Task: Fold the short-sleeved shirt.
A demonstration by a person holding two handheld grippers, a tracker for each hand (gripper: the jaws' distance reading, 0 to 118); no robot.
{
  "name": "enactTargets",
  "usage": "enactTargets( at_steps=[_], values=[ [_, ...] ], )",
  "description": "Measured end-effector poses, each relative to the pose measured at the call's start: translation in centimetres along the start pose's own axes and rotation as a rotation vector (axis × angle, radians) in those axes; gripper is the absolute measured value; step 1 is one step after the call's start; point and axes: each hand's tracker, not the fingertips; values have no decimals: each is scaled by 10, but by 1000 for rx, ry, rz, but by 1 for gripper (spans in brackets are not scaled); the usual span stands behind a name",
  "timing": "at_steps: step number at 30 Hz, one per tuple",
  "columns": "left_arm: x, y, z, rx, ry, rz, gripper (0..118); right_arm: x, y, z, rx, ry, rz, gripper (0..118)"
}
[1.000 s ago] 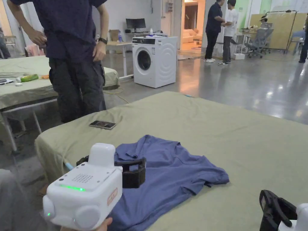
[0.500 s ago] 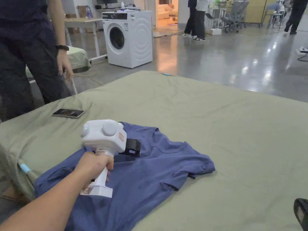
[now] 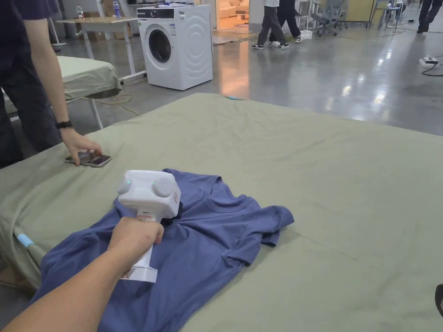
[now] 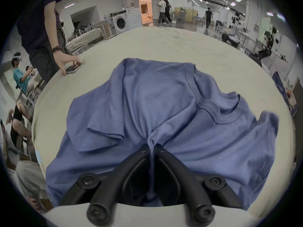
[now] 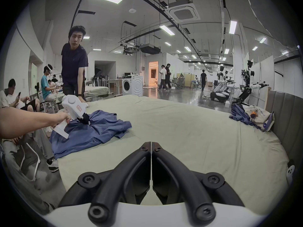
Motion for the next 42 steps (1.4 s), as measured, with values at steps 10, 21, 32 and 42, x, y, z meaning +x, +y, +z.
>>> enactTargets(
  at_steps=[10,21,32,42],
  values=[
    [27,33,109,258,-134,-51,2,36,10,40,30,-69,11,4],
    [202,43,297,542,-484,-254,2,116,21,143,86,-252,4,4],
    [490,-47,351,410,-845,-514,2,183,11,263,104,-481,23,4],
    [692,-204,238,219,-850,-673,2,227,-21,277,28,-549,-6,4]
  ],
)
